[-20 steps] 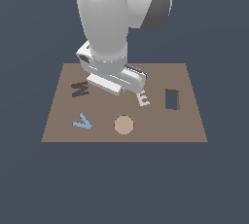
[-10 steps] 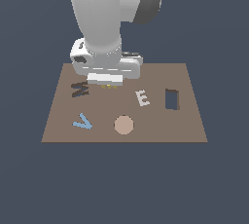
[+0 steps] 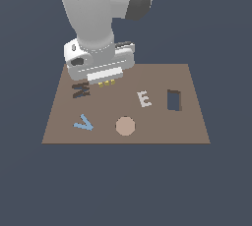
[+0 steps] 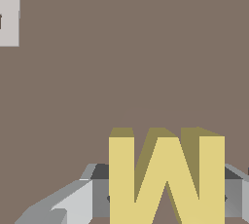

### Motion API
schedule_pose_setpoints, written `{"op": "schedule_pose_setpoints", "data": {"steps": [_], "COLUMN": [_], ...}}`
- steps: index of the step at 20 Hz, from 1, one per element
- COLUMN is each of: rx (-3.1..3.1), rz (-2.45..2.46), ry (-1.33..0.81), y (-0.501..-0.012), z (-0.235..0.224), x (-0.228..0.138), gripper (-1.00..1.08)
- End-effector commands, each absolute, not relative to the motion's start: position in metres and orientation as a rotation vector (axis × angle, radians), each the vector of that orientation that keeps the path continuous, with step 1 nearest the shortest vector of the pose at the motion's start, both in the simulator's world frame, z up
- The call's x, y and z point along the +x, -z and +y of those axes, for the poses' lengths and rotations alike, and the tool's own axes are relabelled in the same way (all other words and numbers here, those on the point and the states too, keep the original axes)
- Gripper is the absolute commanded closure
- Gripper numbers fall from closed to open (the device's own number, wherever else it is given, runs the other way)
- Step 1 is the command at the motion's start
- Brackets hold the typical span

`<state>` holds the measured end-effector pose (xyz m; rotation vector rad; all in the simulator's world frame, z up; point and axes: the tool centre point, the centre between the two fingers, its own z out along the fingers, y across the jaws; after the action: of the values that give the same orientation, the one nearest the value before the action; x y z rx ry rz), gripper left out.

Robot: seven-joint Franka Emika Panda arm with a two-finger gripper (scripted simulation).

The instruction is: Insert a designated object into the corresponding slot on a board.

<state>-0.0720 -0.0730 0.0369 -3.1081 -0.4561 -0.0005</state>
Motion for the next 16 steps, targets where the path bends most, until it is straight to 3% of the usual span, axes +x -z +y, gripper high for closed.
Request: {"op": "schedule_pose_setpoints", "data": {"steps": [1, 16], "rx": [-3.083, -2.802], "rz": [-0.604, -1.422], "ry": [0.001, 0.001], "y": [-0.037, -0.039], "z": [-0.079, -0.117], "x": [-0.074, -0.073], "gripper": [1.08, 1.08]}}
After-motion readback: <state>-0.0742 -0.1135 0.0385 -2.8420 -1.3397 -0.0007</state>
